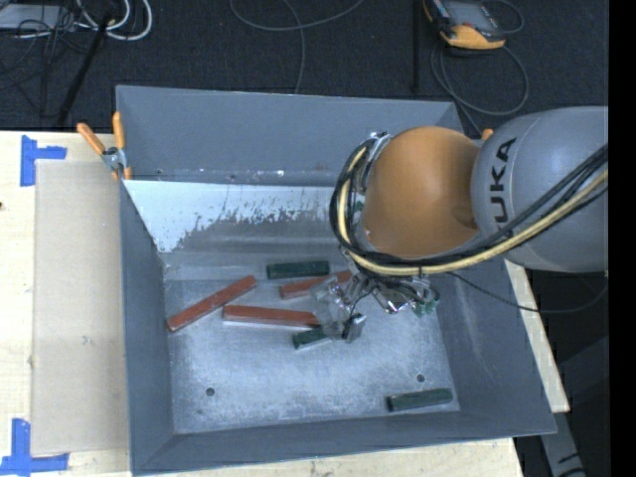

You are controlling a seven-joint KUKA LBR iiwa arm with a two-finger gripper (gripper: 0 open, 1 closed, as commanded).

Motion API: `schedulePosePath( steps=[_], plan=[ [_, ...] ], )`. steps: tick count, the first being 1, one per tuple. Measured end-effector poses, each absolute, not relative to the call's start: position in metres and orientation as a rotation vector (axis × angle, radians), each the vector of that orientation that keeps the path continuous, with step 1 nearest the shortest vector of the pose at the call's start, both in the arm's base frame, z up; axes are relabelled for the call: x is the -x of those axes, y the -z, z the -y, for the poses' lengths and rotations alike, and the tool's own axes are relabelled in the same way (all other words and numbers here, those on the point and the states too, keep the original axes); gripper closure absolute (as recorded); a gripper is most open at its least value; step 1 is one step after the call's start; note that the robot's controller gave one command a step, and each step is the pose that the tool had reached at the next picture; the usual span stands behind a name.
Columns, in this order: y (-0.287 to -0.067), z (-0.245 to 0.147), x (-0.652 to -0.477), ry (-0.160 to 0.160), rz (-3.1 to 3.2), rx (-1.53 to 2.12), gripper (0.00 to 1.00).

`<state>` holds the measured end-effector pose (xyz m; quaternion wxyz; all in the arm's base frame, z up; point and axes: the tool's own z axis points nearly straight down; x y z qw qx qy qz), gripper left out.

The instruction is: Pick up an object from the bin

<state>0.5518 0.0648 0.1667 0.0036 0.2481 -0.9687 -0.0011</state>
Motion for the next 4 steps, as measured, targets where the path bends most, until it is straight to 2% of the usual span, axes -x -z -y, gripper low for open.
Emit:
schedulePosePath(
  steps=[1, 2, 3, 4],
  plan=[
    [-0.170, -0.065, -0.553, 0.002, 3.043, -0.778, 0.00],
    [-0.066, -0.023, -0.568, 0.001, 3.065, -0.657, 0.00],
    [-0.071, -0.025, -0.569, 0.000, 3.069, -0.660, 1.00],
    [-0.182, -0.007, -0.571, -0.003, 2.914, -1.190, 1.00]
  ],
)
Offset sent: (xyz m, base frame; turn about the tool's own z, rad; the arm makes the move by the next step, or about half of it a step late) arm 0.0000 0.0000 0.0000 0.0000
